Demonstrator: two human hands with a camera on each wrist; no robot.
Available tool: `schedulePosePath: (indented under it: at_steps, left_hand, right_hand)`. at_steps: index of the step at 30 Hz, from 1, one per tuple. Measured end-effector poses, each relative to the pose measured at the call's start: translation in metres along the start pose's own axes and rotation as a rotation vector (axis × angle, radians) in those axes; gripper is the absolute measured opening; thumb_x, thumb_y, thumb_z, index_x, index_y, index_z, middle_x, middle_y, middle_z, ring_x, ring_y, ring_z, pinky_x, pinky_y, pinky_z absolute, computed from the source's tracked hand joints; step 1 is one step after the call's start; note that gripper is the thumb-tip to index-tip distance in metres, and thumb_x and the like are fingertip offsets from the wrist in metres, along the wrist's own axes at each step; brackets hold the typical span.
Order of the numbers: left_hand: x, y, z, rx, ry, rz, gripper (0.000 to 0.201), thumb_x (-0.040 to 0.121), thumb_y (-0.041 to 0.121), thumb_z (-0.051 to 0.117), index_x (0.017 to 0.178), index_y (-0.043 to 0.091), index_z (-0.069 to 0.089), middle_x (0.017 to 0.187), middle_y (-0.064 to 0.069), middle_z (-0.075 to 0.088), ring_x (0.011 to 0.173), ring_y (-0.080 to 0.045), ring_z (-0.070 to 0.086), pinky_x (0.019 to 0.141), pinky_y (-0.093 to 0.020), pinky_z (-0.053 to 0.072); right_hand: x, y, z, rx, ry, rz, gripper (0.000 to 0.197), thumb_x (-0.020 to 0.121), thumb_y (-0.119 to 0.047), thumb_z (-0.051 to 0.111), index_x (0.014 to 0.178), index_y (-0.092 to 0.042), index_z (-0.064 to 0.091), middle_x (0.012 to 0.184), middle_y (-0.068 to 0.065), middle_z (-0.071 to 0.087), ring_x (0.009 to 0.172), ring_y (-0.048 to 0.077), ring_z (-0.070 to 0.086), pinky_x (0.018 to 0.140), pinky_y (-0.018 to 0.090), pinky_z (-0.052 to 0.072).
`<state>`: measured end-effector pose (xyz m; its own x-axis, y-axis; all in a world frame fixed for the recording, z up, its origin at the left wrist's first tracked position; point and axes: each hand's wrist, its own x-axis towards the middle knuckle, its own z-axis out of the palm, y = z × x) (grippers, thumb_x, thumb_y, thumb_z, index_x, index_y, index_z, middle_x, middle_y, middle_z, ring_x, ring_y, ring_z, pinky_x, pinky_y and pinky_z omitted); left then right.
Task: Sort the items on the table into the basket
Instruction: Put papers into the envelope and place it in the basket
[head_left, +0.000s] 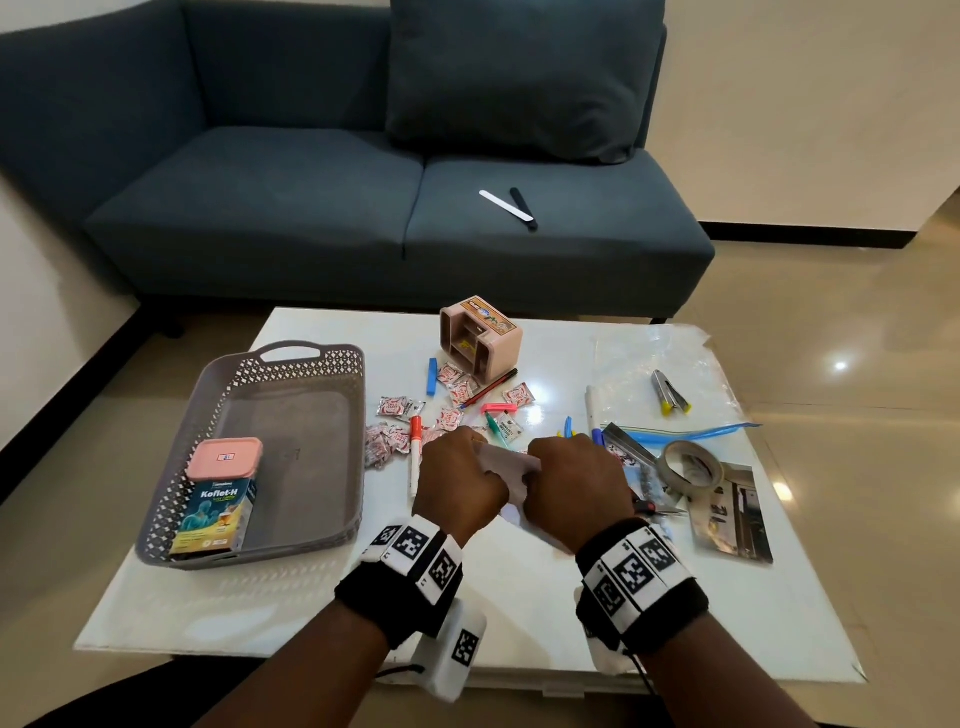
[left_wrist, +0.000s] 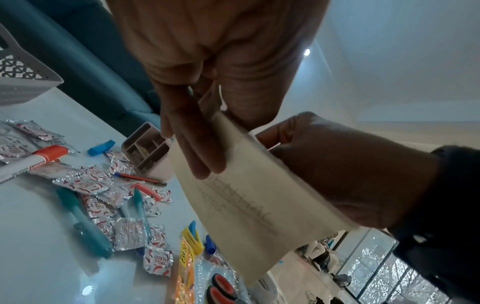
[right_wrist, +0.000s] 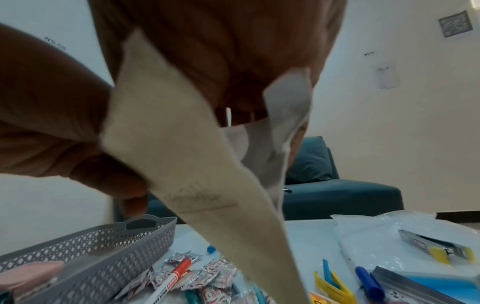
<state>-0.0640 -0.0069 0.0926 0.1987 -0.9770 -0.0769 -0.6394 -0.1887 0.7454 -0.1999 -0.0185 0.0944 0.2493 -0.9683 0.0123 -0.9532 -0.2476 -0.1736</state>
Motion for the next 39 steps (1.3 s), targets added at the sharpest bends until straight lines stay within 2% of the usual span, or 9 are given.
schedulePosePath:
  at_steps: [4,9,14,17,19,22,32,37,39]
  left_hand:
    - [-0.003,0.002,0.001,0.008,-0.022,-0.001,0.030,0.071,0.012,0.071,0.099,0.002,0.069,0.098,-0.008,0.071,0.089,-0.021,0.065,0.072,-0.028,0.050]
    - [-0.011,0.008,0.008,-0.087,-0.021,0.017,0.040,0.071,0.009,0.068,0.111,0.013,0.067,0.104,-0.002,0.071,0.091,-0.011,0.063,0.073,-0.015,0.042]
    - [-0.011,0.008,0.009,-0.067,-0.119,-0.050,0.063,0.055,0.021,0.062,0.118,0.015,0.066,0.108,-0.006,0.071,0.081,-0.025,0.071,0.070,-0.037,0.061]
    - [-0.008,0.007,0.009,0.088,-0.181,-0.028,0.056,0.067,0.017,0.067,0.122,0.013,0.064,0.114,-0.009,0.069,0.090,-0.028,0.070,0.077,-0.038,0.059]
    - [-0.008,0.007,0.010,0.349,-0.169,0.062,0.039,0.078,0.020,0.062,0.117,0.019,0.067,0.113,-0.006,0.068,0.102,-0.025,0.066,0.082,-0.031,0.054]
    - [-0.007,0.010,0.014,0.563,-0.153,0.134,0.022,0.090,0.017,0.051,0.106,0.015,0.066,0.109,-0.007,0.067,0.101,-0.025,0.066,0.078,-0.031,0.052]
    - [-0.003,-0.019,0.017,0.790,-0.199,0.022,0.023,0.091,0.009,0.053,0.112,0.010,0.064,0.114,-0.008,0.064,0.105,-0.028,0.066,0.082,-0.031,0.051]
    - [-0.005,-0.039,0.030,0.763,-0.281,0.035,0.021,0.091,0.014,0.054,0.111,0.013,0.061,0.115,-0.007,0.064,0.106,-0.026,0.065,0.087,-0.032,0.051]
    - [-0.005,-0.053,0.033,0.779,-0.290,0.013,0.022,0.091,0.015,0.052,0.111,0.013,0.060,0.116,-0.007,0.064,0.107,-0.026,0.064,0.088,-0.032,0.051]
  right_hand:
    - [-0.003,-0.005,0.001,-0.064,-0.007,0.006,0.022,0.078,-0.039,0.059,0.089,-0.020,0.057,0.086,0.002,0.065,0.082,0.025,0.064,0.060,0.028,0.035]
    - [-0.003,-0.013,0.005,-0.045,-0.064,0.006,0.023,0.080,-0.030,0.058,0.098,-0.016,0.056,0.095,0.009,0.064,0.089,0.030,0.064,0.062,0.029,0.034]
    - [-0.004,-0.013,0.006,0.031,-0.113,0.016,0.045,0.076,-0.029,0.068,0.111,-0.012,0.045,0.100,0.012,0.061,0.092,0.031,0.062,0.062,0.030,0.035]
    - [-0.005,-0.011,0.008,-0.012,-0.085,-0.019,0.040,0.081,-0.028,0.061,0.114,-0.013,0.044,0.099,0.011,0.063,0.090,0.031,0.063,0.062,0.031,0.033]
    - [-0.006,-0.011,0.009,-0.052,-0.079,-0.069,0.035,0.083,-0.030,0.058,0.113,-0.016,0.047,0.099,0.011,0.064,0.091,0.032,0.063,0.062,0.032,0.033]
    - [-0.006,-0.015,0.009,-0.131,-0.088,-0.121,0.031,0.083,-0.036,0.059,0.109,-0.019,0.055,0.098,0.009,0.066,0.091,0.031,0.065,0.065,0.033,0.042]
    - [-0.009,0.007,0.014,-0.193,-0.122,0.090,0.023,0.082,-0.017,0.057,0.103,-0.023,0.065,0.101,0.003,0.068,0.096,0.026,0.065,0.073,0.031,0.046]
    - [-0.007,0.038,0.036,0.209,-0.203,0.137,0.024,0.074,-0.031,0.075,0.097,-0.027,0.072,0.095,-0.009,0.070,0.089,0.011,0.064,0.073,0.024,0.046]
    - [-0.001,0.066,0.043,0.347,-0.162,0.232,0.013,0.069,-0.027,0.081,0.079,-0.030,0.075,0.079,-0.013,0.069,0.075,0.002,0.063,0.074,0.021,0.049]
